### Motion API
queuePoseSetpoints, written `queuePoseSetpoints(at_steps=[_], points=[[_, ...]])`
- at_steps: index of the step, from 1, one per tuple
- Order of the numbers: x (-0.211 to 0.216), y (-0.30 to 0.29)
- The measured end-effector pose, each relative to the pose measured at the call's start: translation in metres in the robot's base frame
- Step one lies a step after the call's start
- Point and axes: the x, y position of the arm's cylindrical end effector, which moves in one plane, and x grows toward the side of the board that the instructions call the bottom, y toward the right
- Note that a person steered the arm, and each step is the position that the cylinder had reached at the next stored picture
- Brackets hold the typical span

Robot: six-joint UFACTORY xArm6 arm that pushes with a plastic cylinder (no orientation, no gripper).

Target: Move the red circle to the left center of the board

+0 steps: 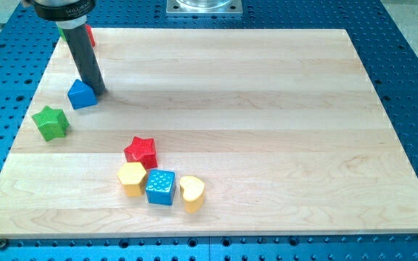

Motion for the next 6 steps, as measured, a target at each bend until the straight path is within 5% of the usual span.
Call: queuePoseSetpoints(at_steps=[1,4,6], points=[[0.033,-0.018],[0.006,-0.107],[-0.072,-0.096]])
